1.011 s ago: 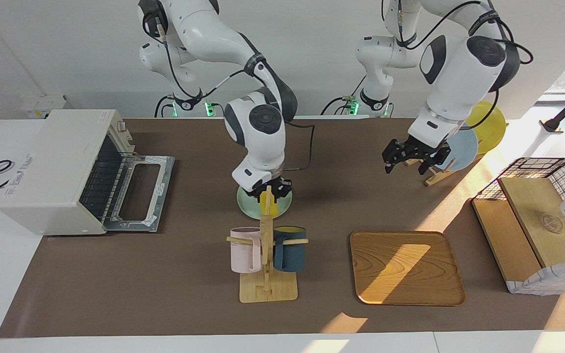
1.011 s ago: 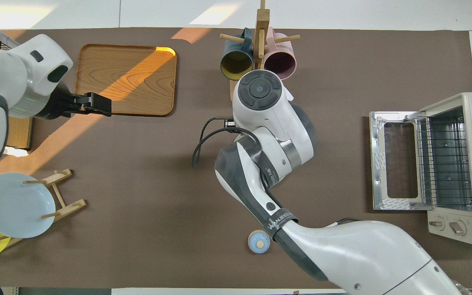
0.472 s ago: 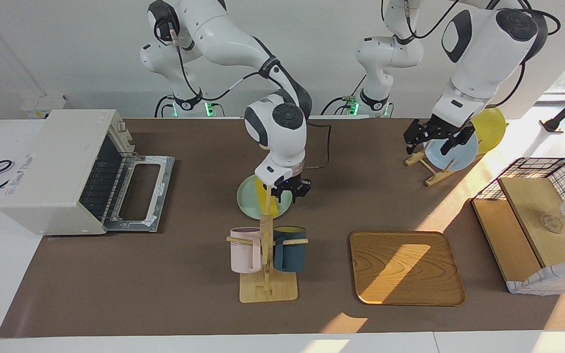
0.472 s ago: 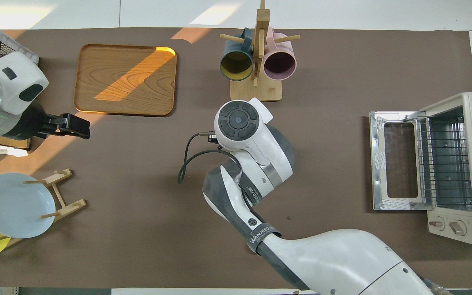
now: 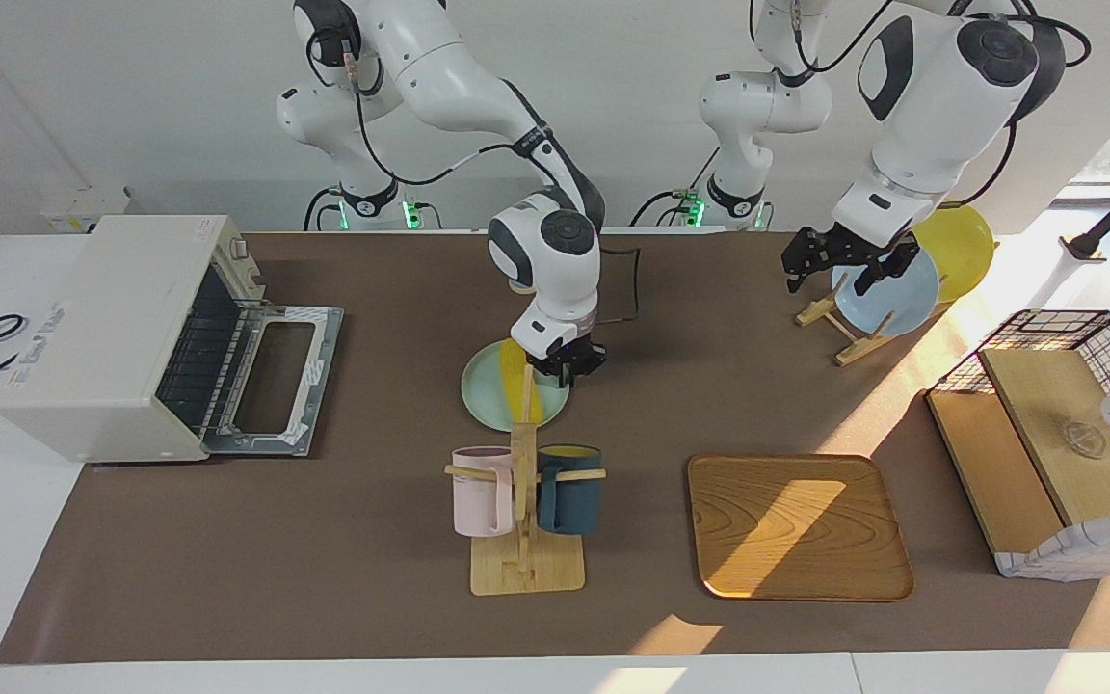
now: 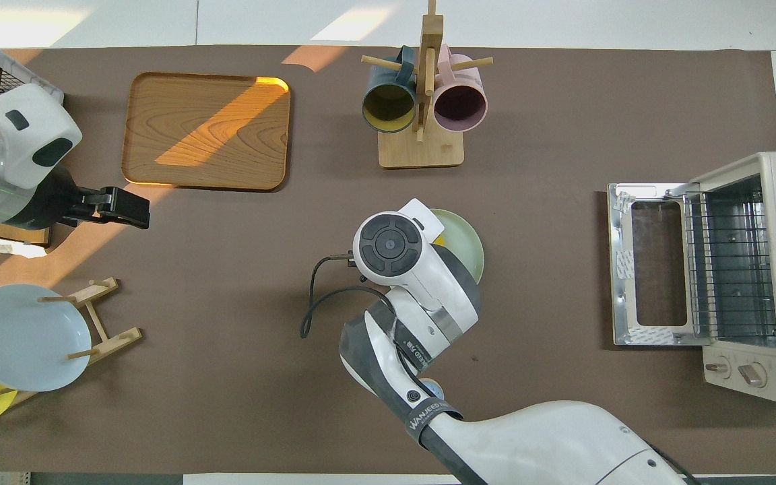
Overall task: Put corn in oven
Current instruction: 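Grasp the corn on the plate with the right gripper, then carry the corn with the right gripper into the open oven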
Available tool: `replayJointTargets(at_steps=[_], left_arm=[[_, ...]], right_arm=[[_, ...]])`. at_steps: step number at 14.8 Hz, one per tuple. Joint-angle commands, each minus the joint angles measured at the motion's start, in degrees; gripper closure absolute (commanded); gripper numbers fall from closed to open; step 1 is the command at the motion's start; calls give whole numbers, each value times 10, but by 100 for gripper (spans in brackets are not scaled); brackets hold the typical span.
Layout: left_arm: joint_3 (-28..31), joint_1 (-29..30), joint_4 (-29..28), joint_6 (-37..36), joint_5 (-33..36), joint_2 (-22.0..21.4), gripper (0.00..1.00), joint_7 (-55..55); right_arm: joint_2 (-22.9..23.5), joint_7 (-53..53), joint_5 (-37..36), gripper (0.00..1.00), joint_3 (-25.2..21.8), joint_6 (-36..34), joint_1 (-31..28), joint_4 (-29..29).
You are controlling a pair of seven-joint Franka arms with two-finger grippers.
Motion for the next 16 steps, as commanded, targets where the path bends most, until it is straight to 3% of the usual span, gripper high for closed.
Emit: replayJointTargets(at_steps=[1, 3, 7, 9, 13, 16], left_arm=[[2, -9, 37, -35, 12, 15, 0, 6], [2, -9, 32, -30, 12, 14, 0, 7], [1, -2, 27, -26, 12, 10, 0, 13], [1, 7, 25, -24, 12, 8, 0, 13], [2, 7, 24, -24, 12, 7, 0, 9], [2, 8, 24, -25, 12, 7, 0, 9]], right_arm=[[-15, 4, -8, 100, 1, -5, -8, -16], [-11, -8, -33, 100, 1, -50, -18, 17], [1, -63, -103, 100, -2, -229, -42, 123], [-7, -80, -139, 100, -1, -248, -65, 115], [-41, -148, -143, 100, -3, -311, -134, 105], [-103, -236, -143, 100, -2, -319, -219, 44]])
